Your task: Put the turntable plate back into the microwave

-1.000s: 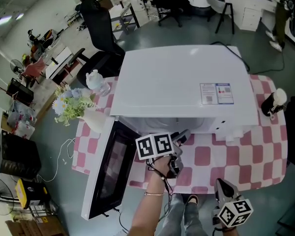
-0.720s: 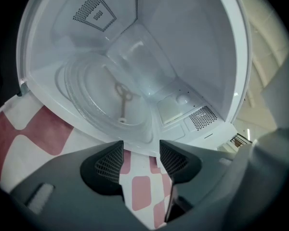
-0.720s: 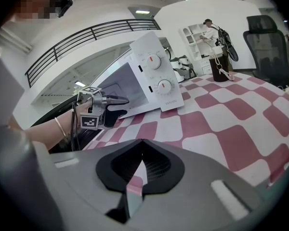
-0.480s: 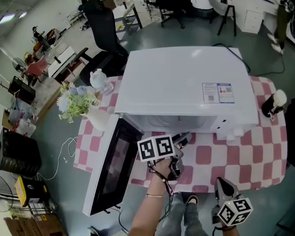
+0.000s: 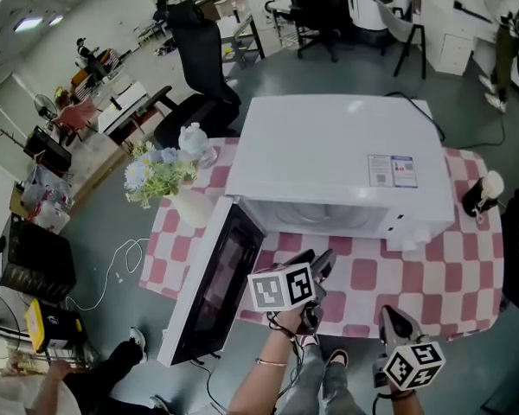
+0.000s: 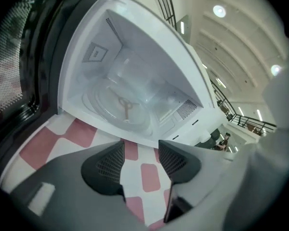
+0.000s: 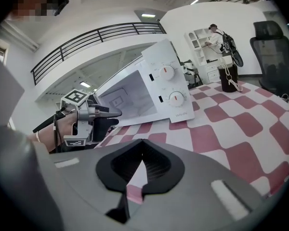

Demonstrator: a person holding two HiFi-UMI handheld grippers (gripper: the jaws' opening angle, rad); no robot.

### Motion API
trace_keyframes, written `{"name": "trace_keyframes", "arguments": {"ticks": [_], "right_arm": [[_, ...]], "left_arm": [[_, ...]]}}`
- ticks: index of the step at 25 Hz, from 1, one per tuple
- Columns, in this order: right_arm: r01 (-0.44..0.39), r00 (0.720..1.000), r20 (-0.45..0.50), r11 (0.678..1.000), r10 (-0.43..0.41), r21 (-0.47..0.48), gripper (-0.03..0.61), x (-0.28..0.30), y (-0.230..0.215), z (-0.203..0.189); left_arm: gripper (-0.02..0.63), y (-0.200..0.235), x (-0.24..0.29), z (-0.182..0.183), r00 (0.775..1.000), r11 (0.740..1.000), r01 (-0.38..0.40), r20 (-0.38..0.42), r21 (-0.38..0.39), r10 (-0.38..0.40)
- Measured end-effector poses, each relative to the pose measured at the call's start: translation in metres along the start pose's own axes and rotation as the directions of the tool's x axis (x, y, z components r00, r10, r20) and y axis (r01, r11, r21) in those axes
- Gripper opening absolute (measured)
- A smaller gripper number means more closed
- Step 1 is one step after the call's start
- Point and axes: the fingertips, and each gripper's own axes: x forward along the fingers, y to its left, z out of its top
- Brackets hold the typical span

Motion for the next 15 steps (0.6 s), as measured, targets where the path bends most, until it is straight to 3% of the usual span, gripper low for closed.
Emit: {"name": "trace_keyframes", "arguments": {"ticks": [4,9,15], "right_arm": [[-0.011,1.0,0.023,1.0,0.011,-0.026,0.009,0.001,0.011,0.016],[-0.018,0.998,0.054,0.998,0.021,-0.054,0.009,-0.003,0.027,0.038],[-0.039,0.995,0.088,0.995,0.047,-0.093,0.009,-0.011,0.052,0.064]], "left_arm": [[0.215,-0.008,-0.03,0.008,0.997,0.996,-0.048,0.07,0.08,0.042],[0.168,-0.017,-0.074,0.022,0.977,0.971,-0.139,0.188,0.195,0.102],[0.1,-0.027,-0.122,0.03,0.954,0.957,-0.194,0.271,0.215,0.133]]}}
